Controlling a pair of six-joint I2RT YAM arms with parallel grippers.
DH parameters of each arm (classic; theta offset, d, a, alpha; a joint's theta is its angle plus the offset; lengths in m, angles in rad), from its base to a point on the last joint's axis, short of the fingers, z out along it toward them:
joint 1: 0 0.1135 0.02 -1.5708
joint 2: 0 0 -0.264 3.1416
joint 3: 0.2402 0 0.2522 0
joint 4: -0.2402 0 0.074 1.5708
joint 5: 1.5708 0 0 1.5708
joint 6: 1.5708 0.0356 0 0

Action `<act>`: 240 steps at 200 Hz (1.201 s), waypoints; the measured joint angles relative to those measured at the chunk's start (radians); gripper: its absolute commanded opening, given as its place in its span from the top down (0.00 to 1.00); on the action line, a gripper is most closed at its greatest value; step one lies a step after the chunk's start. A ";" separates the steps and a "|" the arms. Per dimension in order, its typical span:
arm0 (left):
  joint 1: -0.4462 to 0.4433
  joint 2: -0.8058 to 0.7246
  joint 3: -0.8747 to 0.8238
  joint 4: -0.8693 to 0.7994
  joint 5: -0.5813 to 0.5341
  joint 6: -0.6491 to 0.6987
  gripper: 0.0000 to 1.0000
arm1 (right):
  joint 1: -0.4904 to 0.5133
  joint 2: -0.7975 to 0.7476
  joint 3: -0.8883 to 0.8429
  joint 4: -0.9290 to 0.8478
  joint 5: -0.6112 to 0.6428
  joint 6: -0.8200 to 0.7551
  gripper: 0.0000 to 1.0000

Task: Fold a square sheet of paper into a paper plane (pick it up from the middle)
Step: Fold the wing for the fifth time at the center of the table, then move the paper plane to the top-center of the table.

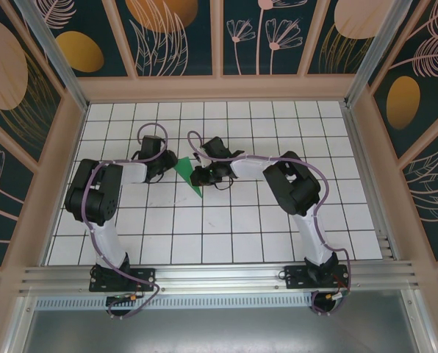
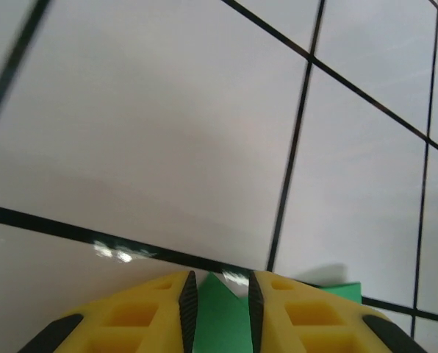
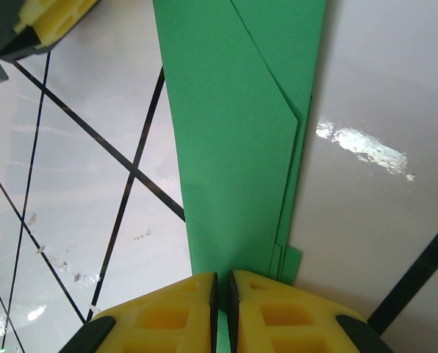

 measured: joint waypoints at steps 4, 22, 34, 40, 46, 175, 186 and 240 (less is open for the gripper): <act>0.005 0.000 0.000 0.002 0.000 0.000 0.70 | 0.000 0.000 0.000 0.000 0.000 0.000 0.83; 0.028 0.000 0.000 0.004 -0.006 0.000 0.70 | -0.001 -0.002 -0.006 0.008 -0.002 0.001 0.83; 0.040 0.000 0.000 0.005 -0.016 0.001 0.70 | -0.001 -0.002 -0.006 0.010 -0.002 0.003 0.83; 0.044 0.000 0.000 0.005 -0.018 0.002 0.69 | -0.001 -0.002 -0.006 0.010 -0.002 0.003 0.83; 0.047 0.000 0.000 0.005 -0.023 0.005 0.69 | -0.001 -0.002 -0.006 0.010 -0.002 0.003 0.83; 0.045 -0.257 -0.051 -0.147 0.000 0.027 0.41 | -0.032 -0.363 -0.108 0.056 0.095 0.056 0.34; 0.026 -0.259 -0.053 -0.169 0.004 0.018 0.39 | -0.040 -0.417 -0.157 0.078 0.135 0.053 0.32; -0.100 -0.259 -0.071 -0.209 0.040 -0.050 0.44 | -0.115 -0.477 -0.377 0.104 0.279 0.081 0.27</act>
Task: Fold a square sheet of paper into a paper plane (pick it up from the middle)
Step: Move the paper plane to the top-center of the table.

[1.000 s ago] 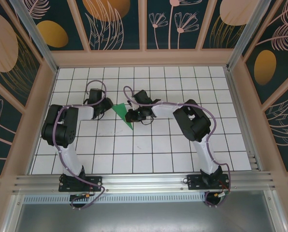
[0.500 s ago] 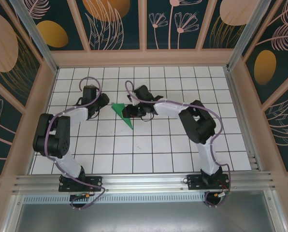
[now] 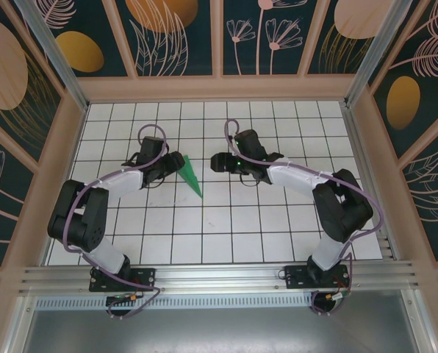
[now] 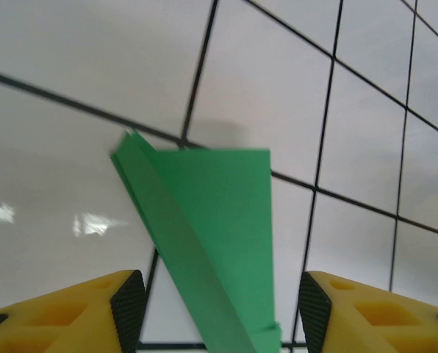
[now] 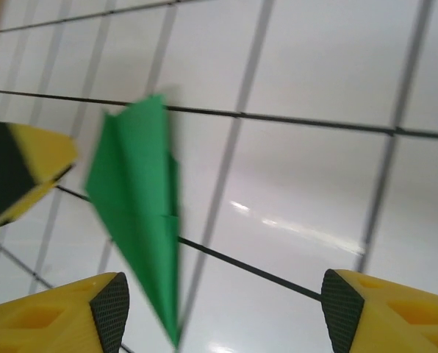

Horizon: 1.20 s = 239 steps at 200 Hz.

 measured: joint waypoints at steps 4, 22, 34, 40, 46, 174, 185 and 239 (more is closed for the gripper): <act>-0.004 0.000 -0.003 0.002 0.005 -0.011 0.45 | -0.004 0.000 -0.008 -0.003 0.005 0.001 0.27; -0.011 0.009 -0.013 0.012 0.034 -0.041 0.52 | -0.009 0.000 -0.020 -0.003 0.021 0.005 0.27; -0.011 0.024 -0.013 0.025 0.049 -0.056 0.56 | -0.009 0.000 -0.020 -0.002 0.027 0.008 0.27; -0.011 0.031 -0.013 0.027 0.053 -0.062 0.60 | -0.009 0.000 -0.020 -0.001 0.029 0.008 0.27; -0.012 0.038 -0.013 0.028 0.056 -0.069 0.63 | -0.009 0.000 -0.020 -0.001 0.031 0.009 0.27; -0.060 -0.035 -0.047 0.163 0.233 -0.132 1.00 | -0.046 -0.080 -0.066 -0.003 0.091 0.118 0.39; -0.079 -0.041 -0.047 0.208 0.267 -0.143 1.00 | -0.057 -0.127 -0.089 -0.002 0.098 0.133 0.39; -0.151 0.026 -0.049 0.417 0.375 -0.211 1.00 | -0.069 -0.256 -0.166 0.010 0.100 0.179 0.37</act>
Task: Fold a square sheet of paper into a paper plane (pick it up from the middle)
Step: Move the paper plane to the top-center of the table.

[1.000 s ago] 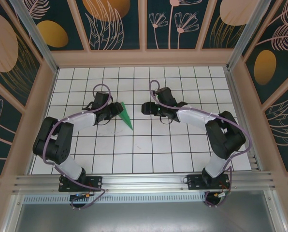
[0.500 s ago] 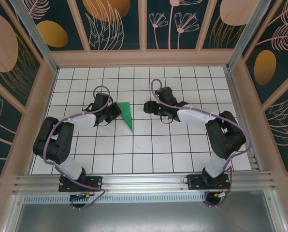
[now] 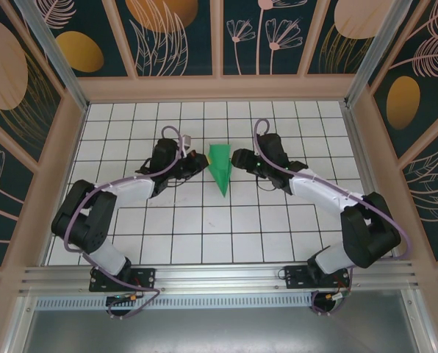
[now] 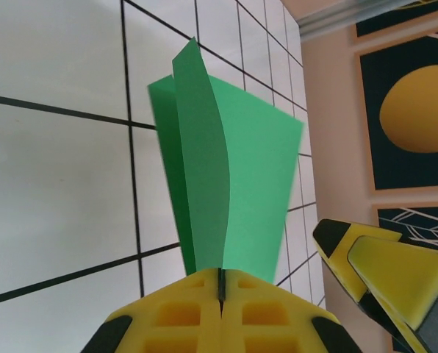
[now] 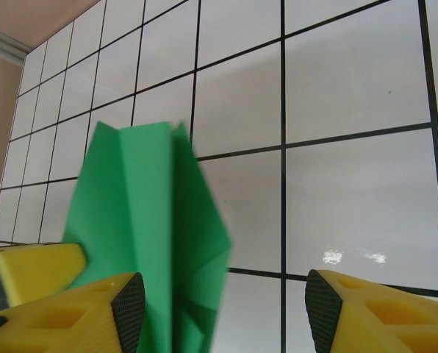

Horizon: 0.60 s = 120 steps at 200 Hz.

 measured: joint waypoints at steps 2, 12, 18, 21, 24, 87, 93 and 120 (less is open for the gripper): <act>-0.001 0.005 0.000 0.007 0.003 -0.002 1.00 | 0.000 0.000 -0.002 0.000 -0.001 0.002 0.37; -0.004 0.041 -0.005 0.041 0.012 -0.013 1.00 | 0.003 0.000 -0.016 0.002 -0.003 0.005 0.37; -0.005 0.064 -0.008 0.059 0.014 -0.018 1.00 | 0.006 0.000 -0.025 0.002 -0.003 0.005 0.37; -0.005 0.073 -0.011 0.067 0.014 -0.020 1.00 | 0.008 0.000 -0.029 0.002 -0.003 0.005 0.37; -0.005 0.083 -0.013 0.072 0.014 -0.021 1.00 | 0.010 0.000 -0.033 0.002 -0.003 0.006 0.37; -0.005 0.166 -0.038 0.044 -0.042 0.006 1.00 | 0.100 0.061 -0.048 -0.006 0.014 0.005 0.44; -0.005 0.166 -0.038 0.039 -0.048 0.010 1.00 | 0.110 0.073 -0.048 -0.007 0.018 0.005 0.44; -0.005 0.170 -0.039 0.015 -0.084 0.019 1.00 | 0.158 0.129 -0.036 -0.024 0.035 0.001 0.46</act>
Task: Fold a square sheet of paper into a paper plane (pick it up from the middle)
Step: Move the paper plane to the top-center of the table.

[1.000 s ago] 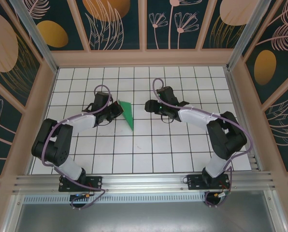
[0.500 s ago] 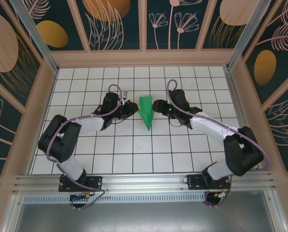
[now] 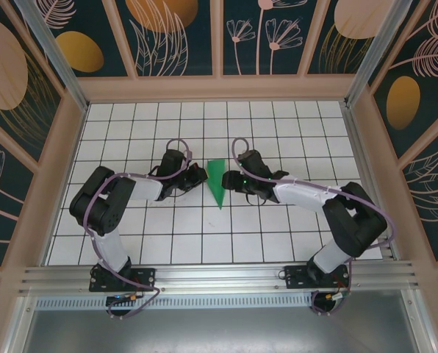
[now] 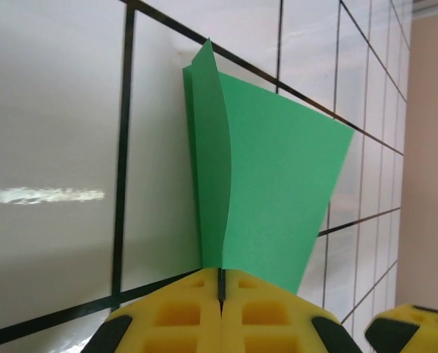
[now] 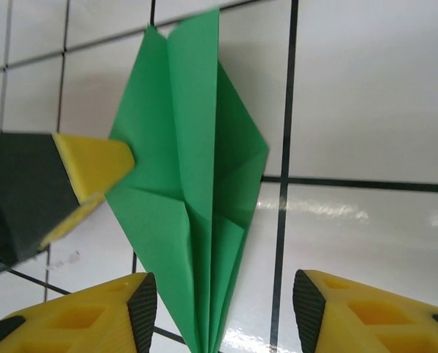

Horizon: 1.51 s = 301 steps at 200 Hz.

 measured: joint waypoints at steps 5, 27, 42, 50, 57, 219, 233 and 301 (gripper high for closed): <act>0.000 0.001 -0.001 -0.002 -0.006 0.001 1.00 | 0.007 0.010 0.006 -0.004 0.001 0.000 0.46; 0.000 0.002 -0.007 -0.017 -0.033 0.005 1.00 | 0.036 0.054 0.040 -0.018 0.005 -0.004 0.46; 0.000 0.002 -0.017 -0.019 -0.045 0.007 1.00 | 0.049 0.083 0.068 -0.025 0.006 -0.008 0.46; 0.000 0.002 -0.023 -0.019 -0.050 0.007 1.00 | 0.055 0.099 0.082 -0.027 0.007 -0.011 0.46; 0.000 0.002 -0.027 -0.020 -0.055 0.007 1.00 | 0.059 0.111 0.092 -0.029 0.006 -0.012 0.46; 0.000 0.002 -0.037 -0.023 -0.064 0.011 1.00 | 0.093 0.188 0.164 -0.086 0.033 -0.034 0.52; 0.000 0.001 -0.037 -0.023 -0.064 0.011 1.00 | 0.096 0.179 0.164 -0.085 0.032 -0.034 0.53; 0.000 0.002 -0.037 -0.023 -0.064 0.011 1.00 | 0.098 0.182 0.164 -0.083 -0.003 -0.035 0.55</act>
